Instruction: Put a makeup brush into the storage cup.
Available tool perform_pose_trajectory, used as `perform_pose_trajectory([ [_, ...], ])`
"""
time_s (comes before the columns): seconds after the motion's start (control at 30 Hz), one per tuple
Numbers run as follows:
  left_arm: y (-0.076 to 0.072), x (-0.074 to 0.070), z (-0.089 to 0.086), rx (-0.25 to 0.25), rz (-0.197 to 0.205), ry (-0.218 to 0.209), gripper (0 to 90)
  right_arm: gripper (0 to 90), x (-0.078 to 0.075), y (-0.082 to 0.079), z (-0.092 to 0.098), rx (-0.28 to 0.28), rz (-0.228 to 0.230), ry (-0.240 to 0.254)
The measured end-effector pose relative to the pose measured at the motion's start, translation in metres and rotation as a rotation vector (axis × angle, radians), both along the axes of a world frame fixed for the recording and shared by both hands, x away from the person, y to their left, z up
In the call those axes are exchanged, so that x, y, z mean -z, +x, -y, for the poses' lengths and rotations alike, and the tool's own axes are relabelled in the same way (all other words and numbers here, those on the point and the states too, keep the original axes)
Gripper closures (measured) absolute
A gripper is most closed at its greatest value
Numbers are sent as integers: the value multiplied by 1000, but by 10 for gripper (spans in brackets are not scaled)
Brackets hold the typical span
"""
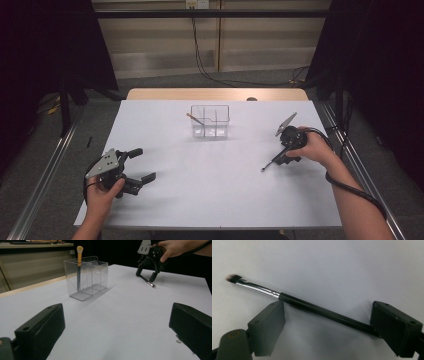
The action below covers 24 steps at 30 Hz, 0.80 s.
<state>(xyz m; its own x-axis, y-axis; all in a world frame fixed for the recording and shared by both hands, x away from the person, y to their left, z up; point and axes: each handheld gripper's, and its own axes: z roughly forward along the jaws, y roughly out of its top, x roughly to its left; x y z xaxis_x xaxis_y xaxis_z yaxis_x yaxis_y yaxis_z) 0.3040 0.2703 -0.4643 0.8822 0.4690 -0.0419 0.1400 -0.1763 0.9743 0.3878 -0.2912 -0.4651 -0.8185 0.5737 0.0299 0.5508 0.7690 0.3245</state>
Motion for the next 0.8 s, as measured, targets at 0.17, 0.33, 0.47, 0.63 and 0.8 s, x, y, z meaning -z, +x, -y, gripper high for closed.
perform_pose_trajectory([
  [0.17,0,0,0,1,-1,2,3,142,0,0,0,-7,1,1],
  [0.33,0,0,0,0,2,4,3,198,-1,-2,1,-20,4,15],
  [0.47,0,0,0,2,-1,2,3,235,-2,-2,2,-24,5,18],
  [0.63,0,1,1,0,-4,-1,3,258,-2,-2,4,-36,15,25],
  [0.8,0,0,1,1,0,5,3,368,-4,-4,5,-50,17,38],
])
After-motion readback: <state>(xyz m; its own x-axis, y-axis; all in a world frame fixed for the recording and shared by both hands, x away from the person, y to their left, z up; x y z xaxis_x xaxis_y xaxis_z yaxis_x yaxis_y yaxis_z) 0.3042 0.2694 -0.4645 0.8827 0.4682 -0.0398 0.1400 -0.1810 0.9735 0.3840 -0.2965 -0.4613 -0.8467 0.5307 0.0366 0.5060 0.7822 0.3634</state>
